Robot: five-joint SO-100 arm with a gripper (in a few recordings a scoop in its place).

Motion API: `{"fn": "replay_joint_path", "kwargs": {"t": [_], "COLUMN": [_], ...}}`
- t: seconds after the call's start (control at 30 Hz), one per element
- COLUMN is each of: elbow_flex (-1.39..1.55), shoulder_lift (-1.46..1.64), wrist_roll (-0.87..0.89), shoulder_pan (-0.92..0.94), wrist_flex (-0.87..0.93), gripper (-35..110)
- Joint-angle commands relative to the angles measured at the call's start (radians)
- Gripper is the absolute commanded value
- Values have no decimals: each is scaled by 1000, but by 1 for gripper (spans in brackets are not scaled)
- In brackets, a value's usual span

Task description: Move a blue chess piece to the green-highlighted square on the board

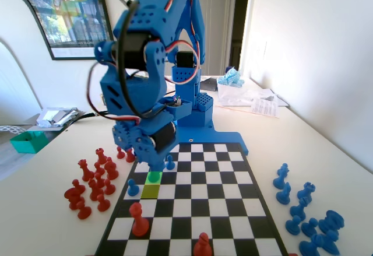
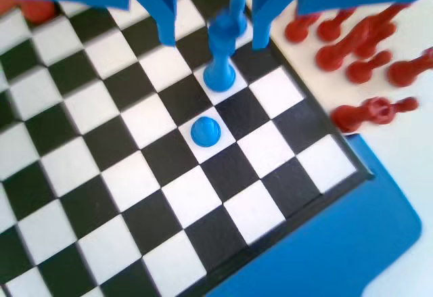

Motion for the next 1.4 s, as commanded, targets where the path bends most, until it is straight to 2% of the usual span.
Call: {"fn": "replay_joint_path", "kwargs": {"t": [0.0,0.3,0.47,0.77,1.0,1.2,1.37], "elbow_flex": [-130,-313,-373,-354,-170,51,141], "shoulder_lift": [127,376,554,884,1164,1339,1402], "wrist_roll": [0,-75,-150,-336,-445,-448,-460], "shoulder_pan": [-5,-54,-97,-210,-272,-288,-284], "wrist_flex": [104,400,548,792,810,701,676], "gripper": [17,17,12,6,5,5,5]}}
